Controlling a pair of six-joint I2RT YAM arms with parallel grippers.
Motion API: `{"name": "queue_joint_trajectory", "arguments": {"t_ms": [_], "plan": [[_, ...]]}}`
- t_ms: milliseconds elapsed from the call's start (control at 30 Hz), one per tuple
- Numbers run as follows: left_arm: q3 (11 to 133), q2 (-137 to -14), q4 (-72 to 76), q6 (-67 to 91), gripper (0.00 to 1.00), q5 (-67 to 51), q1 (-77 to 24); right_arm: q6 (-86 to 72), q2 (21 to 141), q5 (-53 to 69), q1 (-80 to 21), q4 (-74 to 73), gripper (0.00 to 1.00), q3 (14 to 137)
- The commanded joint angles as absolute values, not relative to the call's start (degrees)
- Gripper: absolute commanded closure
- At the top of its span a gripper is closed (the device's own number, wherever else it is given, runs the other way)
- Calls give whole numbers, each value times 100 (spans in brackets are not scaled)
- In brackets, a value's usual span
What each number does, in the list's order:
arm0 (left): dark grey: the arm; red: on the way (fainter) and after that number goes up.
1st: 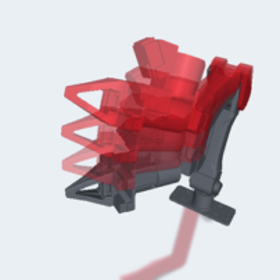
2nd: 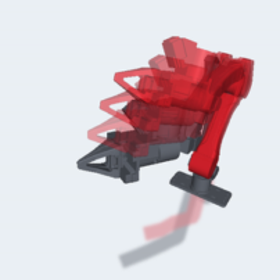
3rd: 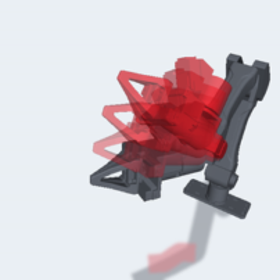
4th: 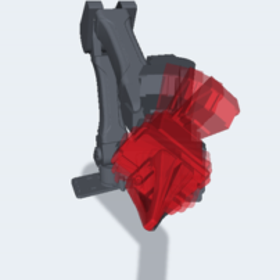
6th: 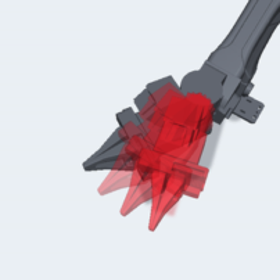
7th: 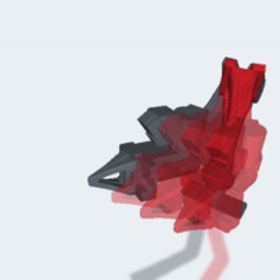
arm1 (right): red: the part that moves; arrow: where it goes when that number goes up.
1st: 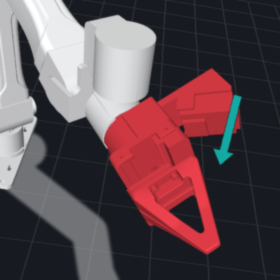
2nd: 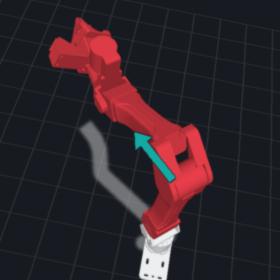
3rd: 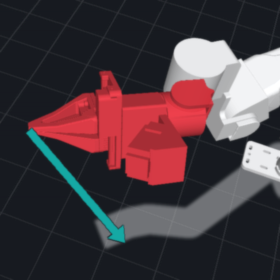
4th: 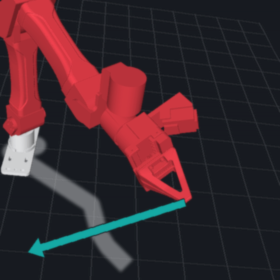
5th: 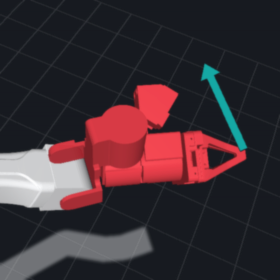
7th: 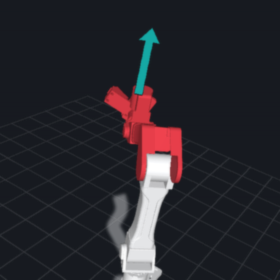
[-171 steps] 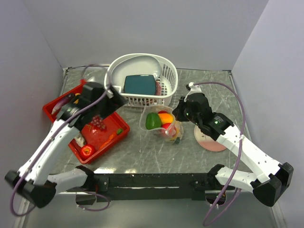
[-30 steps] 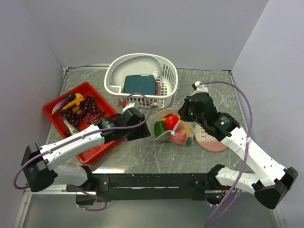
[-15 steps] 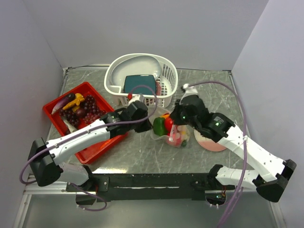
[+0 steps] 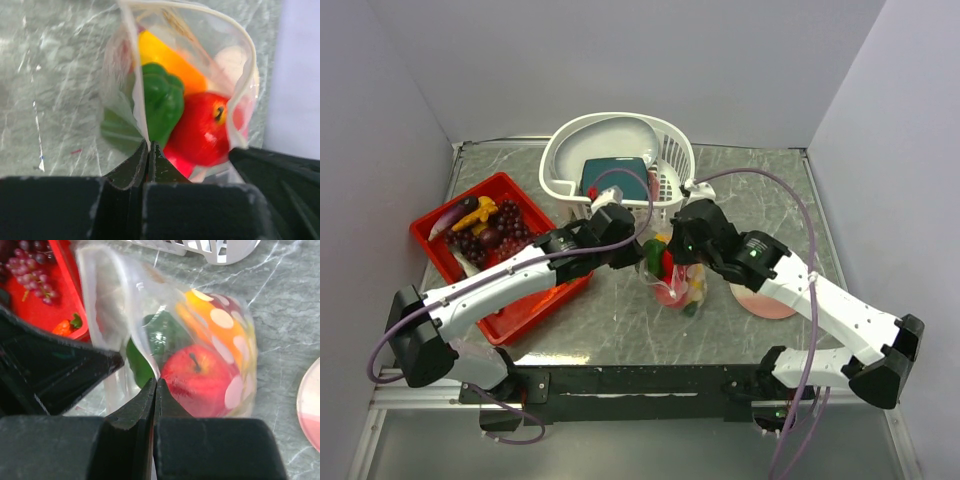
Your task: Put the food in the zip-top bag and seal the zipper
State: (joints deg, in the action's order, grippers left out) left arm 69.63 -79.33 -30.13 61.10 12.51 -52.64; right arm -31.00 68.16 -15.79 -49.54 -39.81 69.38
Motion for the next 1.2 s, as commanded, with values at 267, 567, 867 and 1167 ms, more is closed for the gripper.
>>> {"name": "queue_joint_trajectory", "arguments": {"t_ms": [267,567,867,1167], "plan": [[6496,-7137,-2374,6917,99,1038,-5265,-2892,6865,-1731,-4764,-3761,79,7216],[6487,-7321,-2338,6891,99,976,-5186,-2795,6303,-1696,-4781,-4613,53,7347],[6442,-7277,-2294,6856,99,932,-5098,-2663,5661,-1134,-4790,-5405,51,7058],[6434,-7251,-2311,6803,99,914,-5045,-2514,5686,-1802,-4808,-5695,51,6987]]}}
